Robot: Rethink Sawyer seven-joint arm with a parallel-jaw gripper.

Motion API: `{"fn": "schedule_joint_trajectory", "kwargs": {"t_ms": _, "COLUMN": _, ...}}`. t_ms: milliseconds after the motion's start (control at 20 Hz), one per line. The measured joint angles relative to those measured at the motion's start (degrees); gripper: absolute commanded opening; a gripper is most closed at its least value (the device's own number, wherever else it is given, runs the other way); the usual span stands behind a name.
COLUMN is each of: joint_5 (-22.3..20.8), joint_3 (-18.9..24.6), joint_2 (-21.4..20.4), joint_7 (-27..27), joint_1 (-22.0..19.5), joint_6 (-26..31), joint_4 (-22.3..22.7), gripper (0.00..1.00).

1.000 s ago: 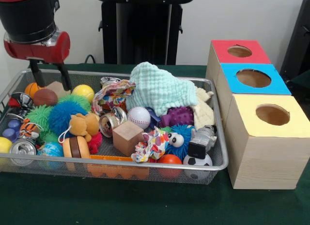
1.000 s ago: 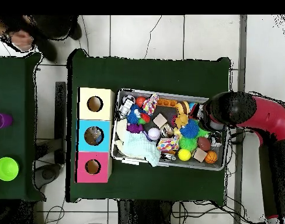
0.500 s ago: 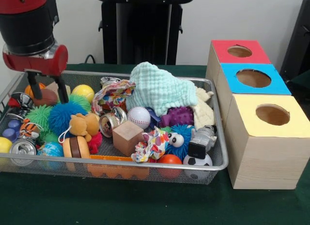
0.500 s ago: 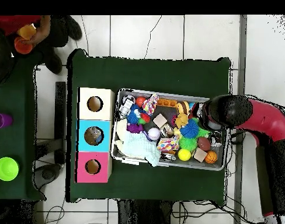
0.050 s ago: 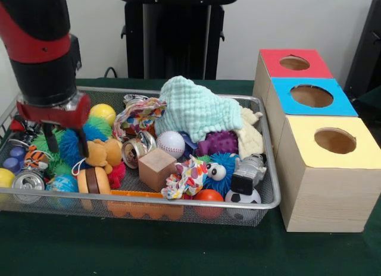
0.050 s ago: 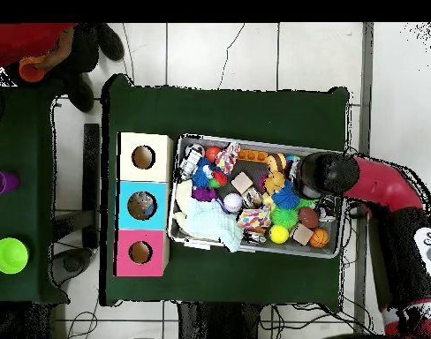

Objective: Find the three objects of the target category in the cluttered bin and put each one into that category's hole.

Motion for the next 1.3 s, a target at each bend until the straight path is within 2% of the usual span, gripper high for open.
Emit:
{"fn": "schedule_joint_trajectory", "kwargs": {"t_ms": 250, "joint_5": -0.79, "joint_3": -1.05, "joint_2": 6.76, "joint_7": 0.00, "joint_1": 0.30, "joint_6": 0.32, "joint_4": -3.44, "gripper": 1.00}}
{"fn": "schedule_joint_trajectory", "kwargs": {"t_ms": 400, "joint_5": -0.61, "joint_3": -1.01, "joint_2": 8.77, "joint_7": -0.02, "joint_1": 0.30, "joint_6": 0.30, "joint_4": -5.55, "gripper": 1.00}}
{"fn": "schedule_joint_trajectory", "kwargs": {"t_ms": 750, "joint_5": -0.42, "joint_3": -1.28, "joint_2": 9.51, "joint_7": -0.01, "joint_1": 0.46, "joint_6": 2.48, "joint_4": -8.23, "gripper": 1.00}}
{"fn": "schedule_joint_trajectory", "kwargs": {"t_ms": 1100, "joint_5": 0.02, "joint_3": -2.14, "joint_2": 9.09, "joint_7": 0.00, "joint_1": 1.22, "joint_6": 2.18, "joint_4": -7.71, "gripper": 1.00}}
{"fn": "schedule_joint_trajectory", "kwargs": {"t_ms": 1300, "joint_5": 0.53, "joint_3": -4.32, "joint_2": 7.81, "joint_7": 0.37, "joint_1": 3.48, "joint_6": -0.17, "joint_4": -5.89, "gripper": 1.00}}
